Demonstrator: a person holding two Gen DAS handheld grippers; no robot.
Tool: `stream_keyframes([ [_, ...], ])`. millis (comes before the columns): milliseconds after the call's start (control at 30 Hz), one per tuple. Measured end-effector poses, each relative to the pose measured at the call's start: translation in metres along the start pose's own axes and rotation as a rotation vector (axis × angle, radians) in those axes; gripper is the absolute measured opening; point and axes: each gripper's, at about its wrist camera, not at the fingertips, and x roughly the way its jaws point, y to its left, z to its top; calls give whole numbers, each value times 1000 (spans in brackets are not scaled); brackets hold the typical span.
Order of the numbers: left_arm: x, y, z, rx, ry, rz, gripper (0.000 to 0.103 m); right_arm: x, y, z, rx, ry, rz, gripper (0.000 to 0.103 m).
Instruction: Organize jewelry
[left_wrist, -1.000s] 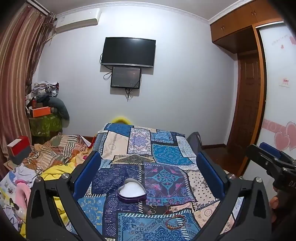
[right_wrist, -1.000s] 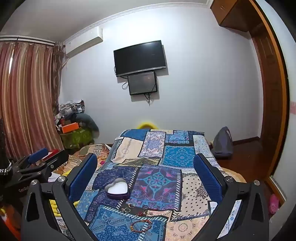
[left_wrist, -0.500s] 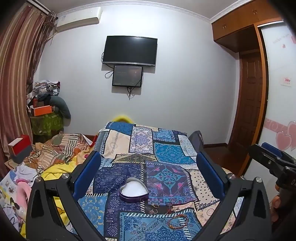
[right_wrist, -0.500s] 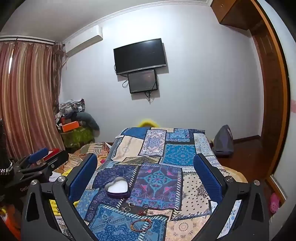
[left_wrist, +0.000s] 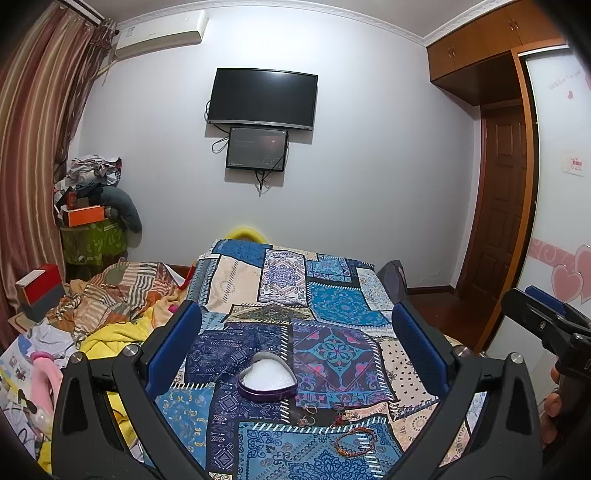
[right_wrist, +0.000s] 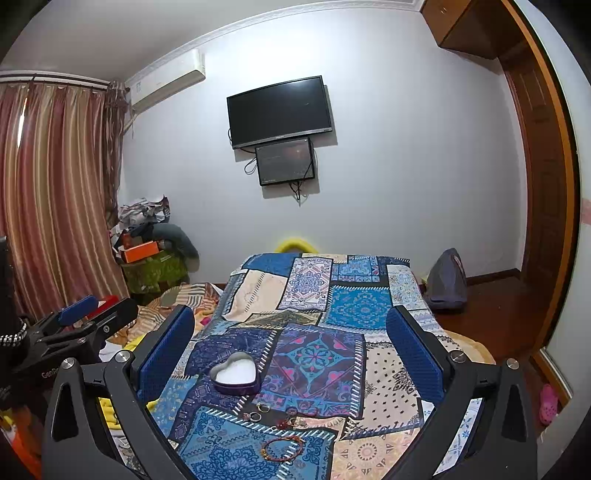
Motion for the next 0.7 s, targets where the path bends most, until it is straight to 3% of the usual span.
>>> stream_keyframes([
  [700, -2, -1, -1, -1, -2, 0, 103, 0, 2, 1, -7, -5, -3, 103],
])
